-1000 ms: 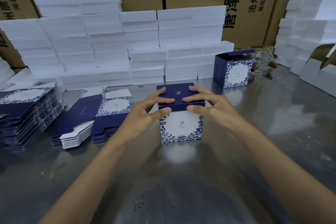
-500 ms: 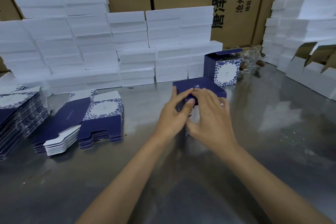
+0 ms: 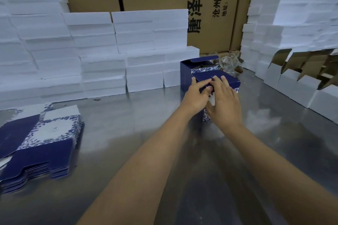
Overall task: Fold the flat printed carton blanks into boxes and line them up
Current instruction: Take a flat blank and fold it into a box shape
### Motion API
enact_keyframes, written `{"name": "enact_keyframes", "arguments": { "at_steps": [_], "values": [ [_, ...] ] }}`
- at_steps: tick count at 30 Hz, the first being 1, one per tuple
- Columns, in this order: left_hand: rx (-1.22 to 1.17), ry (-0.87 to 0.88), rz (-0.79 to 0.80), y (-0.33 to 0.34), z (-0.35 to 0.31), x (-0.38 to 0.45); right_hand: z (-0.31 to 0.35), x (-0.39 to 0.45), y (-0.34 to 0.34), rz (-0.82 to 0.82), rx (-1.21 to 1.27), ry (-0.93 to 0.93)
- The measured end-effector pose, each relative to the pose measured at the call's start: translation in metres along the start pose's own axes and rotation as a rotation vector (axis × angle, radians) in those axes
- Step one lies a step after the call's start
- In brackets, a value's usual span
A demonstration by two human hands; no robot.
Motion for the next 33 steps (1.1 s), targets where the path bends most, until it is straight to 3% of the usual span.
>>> {"name": "enact_keyframes", "arguments": {
  "at_steps": [9, 14, 16, 19, 22, 26, 30, 33],
  "values": [
    [0.042, -0.118, 0.015, 0.007, 0.002, 0.047, -0.021, 0.043, 0.022, 0.022, 0.023, 0.047],
    [0.290, -0.178, 0.022, 0.005, -0.009, 0.042, -0.018, 0.049, 0.022, 0.142, -0.103, 0.077],
    [0.305, -0.189, 0.046, 0.005, -0.016, 0.034, -0.013, 0.044, 0.020, 0.180, -0.197, 0.091],
    [0.263, -0.159, -0.040, -0.007, -0.020, 0.013, 0.005, 0.031, 0.015, 0.139, -0.249, 0.039],
    [0.191, -0.180, -0.118, -0.024, -0.011, -0.019, 0.034, 0.015, 0.018, 0.159, -0.150, -0.028],
    [0.104, -0.302, -0.230, -0.055, 0.019, -0.070, 0.078, -0.012, 0.044, 0.351, 0.060, -0.054],
    [0.160, -0.414, -0.304, -0.096, 0.058, -0.119, 0.126, -0.041, 0.082, 0.542, 0.223, -0.013],
    [0.193, -0.494, -0.349, -0.132, 0.082, -0.148, 0.163, -0.064, 0.107, 0.561, 0.489, 0.113]
  ]
}}
Point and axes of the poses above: each hand's wrist, its own x-axis towards the middle knuckle, its own y-axis out of the palm, z = x × y, the point moved 5 cm from there along x, towards the middle knuckle, and after that the axes turned 12 degrees about x, right-handed, at the moved point
